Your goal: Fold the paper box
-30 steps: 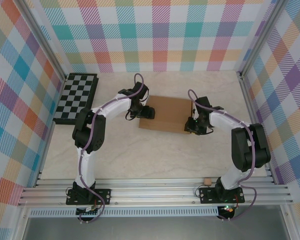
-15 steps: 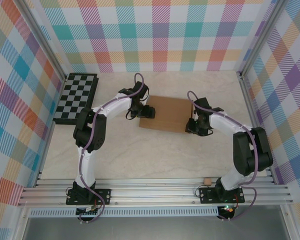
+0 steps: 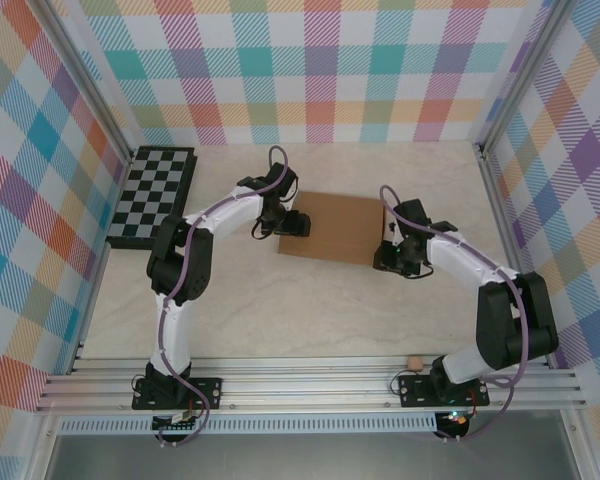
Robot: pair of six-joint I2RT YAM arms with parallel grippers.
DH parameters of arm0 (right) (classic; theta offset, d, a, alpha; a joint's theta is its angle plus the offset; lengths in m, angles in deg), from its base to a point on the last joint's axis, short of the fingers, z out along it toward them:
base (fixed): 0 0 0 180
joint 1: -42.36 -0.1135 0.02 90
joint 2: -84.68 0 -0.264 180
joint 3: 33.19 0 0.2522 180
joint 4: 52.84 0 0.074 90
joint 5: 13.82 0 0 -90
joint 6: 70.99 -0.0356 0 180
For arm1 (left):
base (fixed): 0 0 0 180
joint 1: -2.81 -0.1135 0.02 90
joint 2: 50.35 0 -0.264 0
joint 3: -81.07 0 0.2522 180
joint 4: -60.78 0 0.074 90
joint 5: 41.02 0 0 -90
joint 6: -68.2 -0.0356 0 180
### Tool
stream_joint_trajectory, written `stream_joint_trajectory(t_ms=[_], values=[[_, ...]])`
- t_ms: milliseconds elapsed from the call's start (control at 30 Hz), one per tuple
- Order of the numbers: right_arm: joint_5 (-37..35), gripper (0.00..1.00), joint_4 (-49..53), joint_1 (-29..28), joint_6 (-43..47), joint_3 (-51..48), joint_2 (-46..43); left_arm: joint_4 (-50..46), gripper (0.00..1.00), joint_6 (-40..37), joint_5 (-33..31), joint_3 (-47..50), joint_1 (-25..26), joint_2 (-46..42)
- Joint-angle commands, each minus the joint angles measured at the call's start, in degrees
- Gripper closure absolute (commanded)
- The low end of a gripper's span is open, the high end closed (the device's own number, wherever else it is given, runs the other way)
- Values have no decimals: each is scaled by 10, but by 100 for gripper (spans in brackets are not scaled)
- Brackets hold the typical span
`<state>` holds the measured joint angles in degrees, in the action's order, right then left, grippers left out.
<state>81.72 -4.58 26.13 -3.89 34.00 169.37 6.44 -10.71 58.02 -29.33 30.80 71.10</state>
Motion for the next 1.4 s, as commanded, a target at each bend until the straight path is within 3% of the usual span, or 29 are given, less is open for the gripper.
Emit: stream_joint_trajectory(t_ms=[0, 300, 800, 967, 1100, 1233, 1367], values=[[38, 62, -8, 1, -4, 26, 1, -40, 25, -4, -41, 9, -9, 35], [20, 56, -35, 8, -6, 43, 79, -39, 25, -4, -38, 10, -9, 33], [56, 64, -141, 9, 2, 1, 84, -40, 25, -6, -36, 9, -9, 36], [75, 58, -89, 9, -17, 21, 71, -41, 25, -8, -36, 9, -11, 37], [37, 48, -46, 9, 1, 44, 70, -41, 25, -8, -34, 8, -11, 38], [5, 46, -61, 14, 42, 49, 87, -42, 25, -7, -30, 8, -11, 37], [26, 46, -104, 21, 50, 51, 113, -44, 25, -9, -31, 8, -11, 34]])
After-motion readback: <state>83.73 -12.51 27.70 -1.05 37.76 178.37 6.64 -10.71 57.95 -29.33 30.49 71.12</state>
